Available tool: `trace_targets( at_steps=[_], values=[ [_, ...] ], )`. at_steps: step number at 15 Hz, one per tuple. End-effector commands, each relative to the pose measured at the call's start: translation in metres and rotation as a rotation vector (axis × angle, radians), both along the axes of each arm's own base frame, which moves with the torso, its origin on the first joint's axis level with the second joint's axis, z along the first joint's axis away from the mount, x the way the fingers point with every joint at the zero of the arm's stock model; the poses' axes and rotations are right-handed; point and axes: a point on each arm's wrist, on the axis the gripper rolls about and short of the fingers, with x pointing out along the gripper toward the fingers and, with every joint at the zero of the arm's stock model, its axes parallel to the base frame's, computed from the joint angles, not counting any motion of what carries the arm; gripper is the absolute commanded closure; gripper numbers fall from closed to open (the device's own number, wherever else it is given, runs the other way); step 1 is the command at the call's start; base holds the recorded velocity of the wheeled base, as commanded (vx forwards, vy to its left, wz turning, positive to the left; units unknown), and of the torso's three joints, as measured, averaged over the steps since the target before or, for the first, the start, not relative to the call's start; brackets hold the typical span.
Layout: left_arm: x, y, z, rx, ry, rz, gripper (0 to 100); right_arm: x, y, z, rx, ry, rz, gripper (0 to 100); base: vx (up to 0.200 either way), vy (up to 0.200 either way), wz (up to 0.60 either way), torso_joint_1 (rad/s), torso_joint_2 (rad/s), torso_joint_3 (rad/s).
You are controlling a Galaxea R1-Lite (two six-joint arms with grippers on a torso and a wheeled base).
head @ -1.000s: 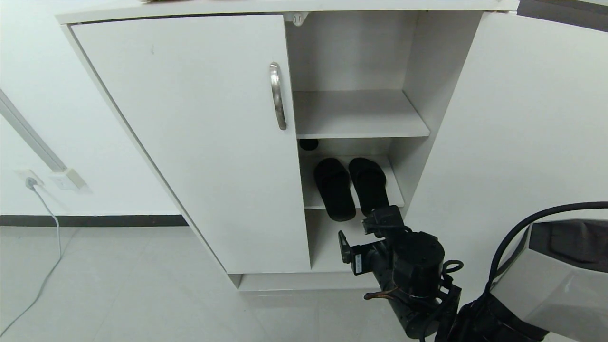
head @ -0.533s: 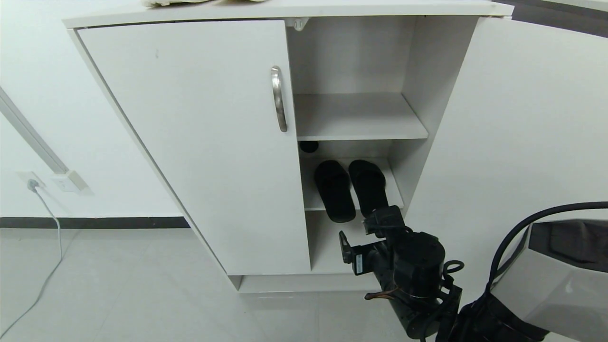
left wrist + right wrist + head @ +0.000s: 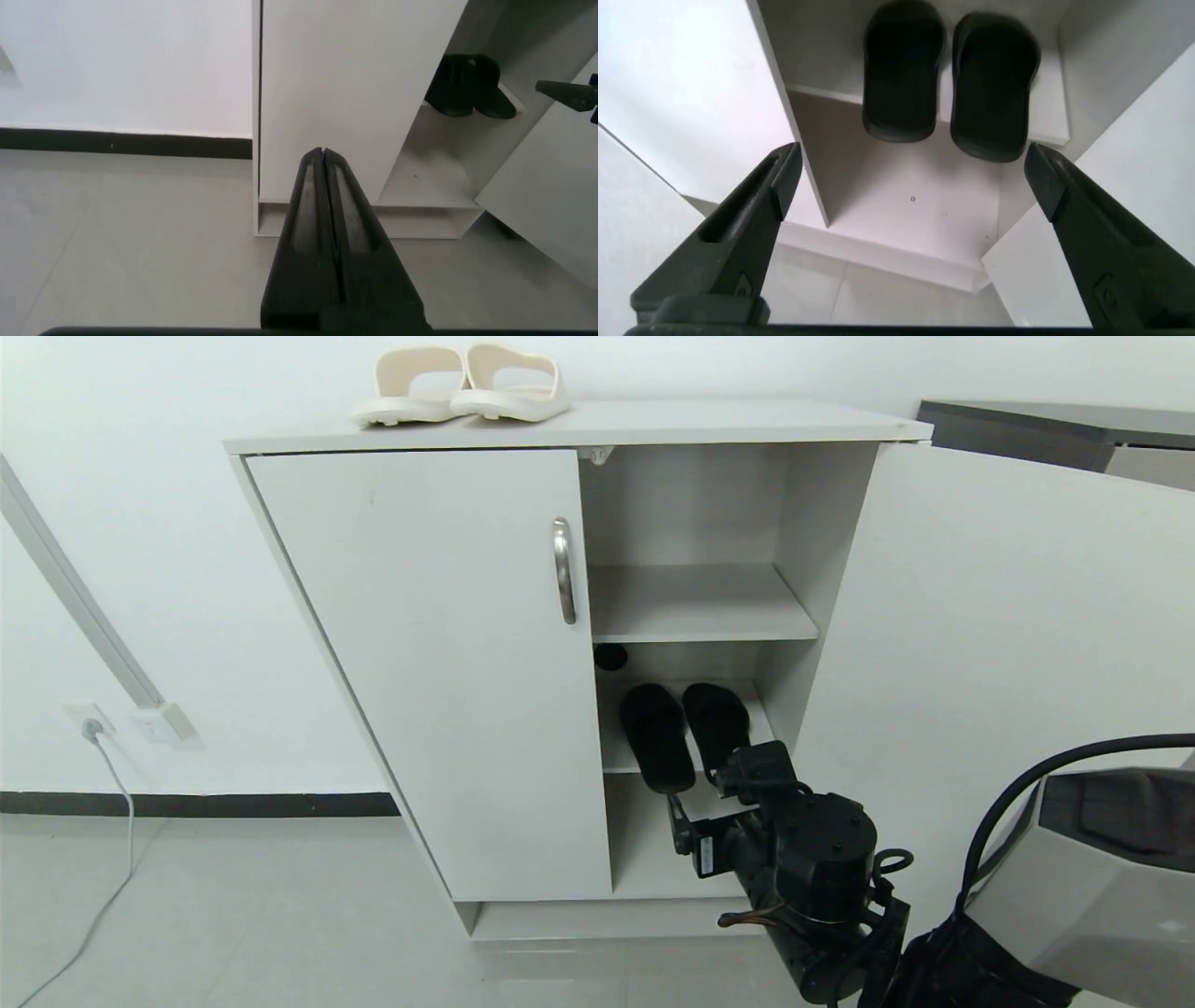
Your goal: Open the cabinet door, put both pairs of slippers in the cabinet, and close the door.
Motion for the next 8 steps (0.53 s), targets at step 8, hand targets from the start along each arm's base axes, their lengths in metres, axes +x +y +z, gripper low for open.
trace_targets(
  at_steps=[8],
  values=[
    [0.0001, 0.0, 0.0001, -0.006, 0.001, 0.002, 100, 0.0007, -0.0008, -0.0014, -0.005, 0.003, -0.004, 0, 0.0, 0.0, 0.0, -0.001, 0.0, 0.034]
  ],
)
